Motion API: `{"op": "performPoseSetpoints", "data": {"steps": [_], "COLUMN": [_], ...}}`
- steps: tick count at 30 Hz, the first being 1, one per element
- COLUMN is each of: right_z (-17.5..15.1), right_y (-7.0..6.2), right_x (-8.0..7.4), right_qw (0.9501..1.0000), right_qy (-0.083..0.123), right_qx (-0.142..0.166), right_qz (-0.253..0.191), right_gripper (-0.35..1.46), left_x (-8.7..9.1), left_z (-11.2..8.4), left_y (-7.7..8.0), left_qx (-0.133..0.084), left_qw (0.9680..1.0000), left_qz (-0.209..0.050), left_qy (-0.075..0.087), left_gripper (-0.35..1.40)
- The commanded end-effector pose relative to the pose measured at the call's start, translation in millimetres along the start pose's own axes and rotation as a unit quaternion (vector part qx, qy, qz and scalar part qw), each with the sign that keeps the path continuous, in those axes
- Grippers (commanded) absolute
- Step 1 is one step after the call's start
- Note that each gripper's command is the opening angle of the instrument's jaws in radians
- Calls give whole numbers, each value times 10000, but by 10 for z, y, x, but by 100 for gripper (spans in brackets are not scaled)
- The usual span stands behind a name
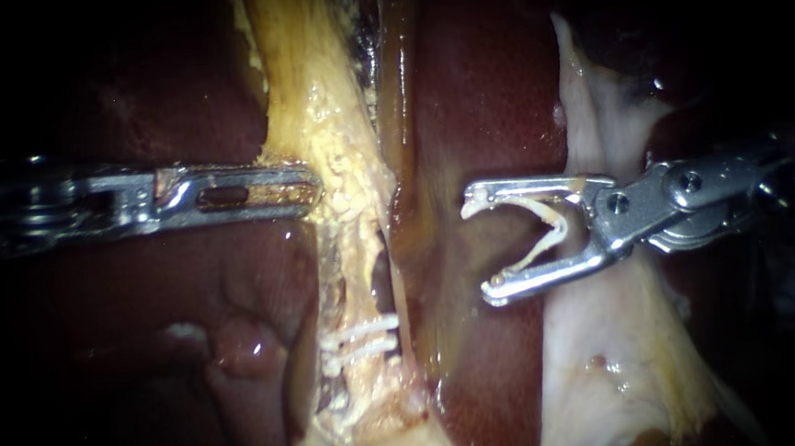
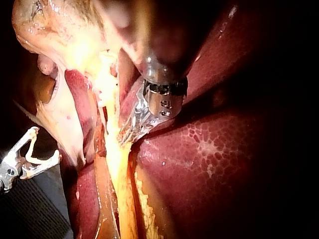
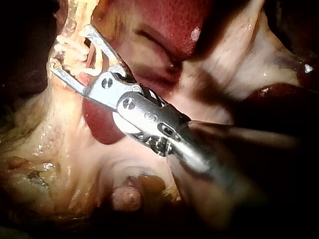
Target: Clipping third clip left tube
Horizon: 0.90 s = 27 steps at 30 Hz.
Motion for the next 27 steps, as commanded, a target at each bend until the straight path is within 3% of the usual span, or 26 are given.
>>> {"op": "performPoseSetpoints", "data": {"steps": [1,6,12,17,20,27], "right_z": [1,12,45,79,94,114], "right_y": [-1,-10,-16,-6,3,23], "right_x": [-1,-13,-46,-83,-98,-122], "right_qw": [10000,9996,9946,9885,9850,9827], "right_qy": [5,-7,-135,-187,-218,-232], "right_qx": [30,110,235,285,328,278], "right_qz": [-3,269,1005,1471,1678,1814], "right_gripper": [60,60,59,59,58,57], "left_x": [-1,-16,-38,-49,-50,-46], "left_z": [-2,-29,-78,-103,-109,-112], "left_y": [0,-2,2,-2,-10,-27], "left_qx": [6,-10,-41,-39,-11,-50], "left_qw": [10000,10000,9997,9992,9990,9987], "left_qz": [1,-22,-92,-127,-127,-76], "left_qy": [4,11,-243,-386,-432,-493], "left_gripper": [-35,-35,-35,-35,-35,-35]}}
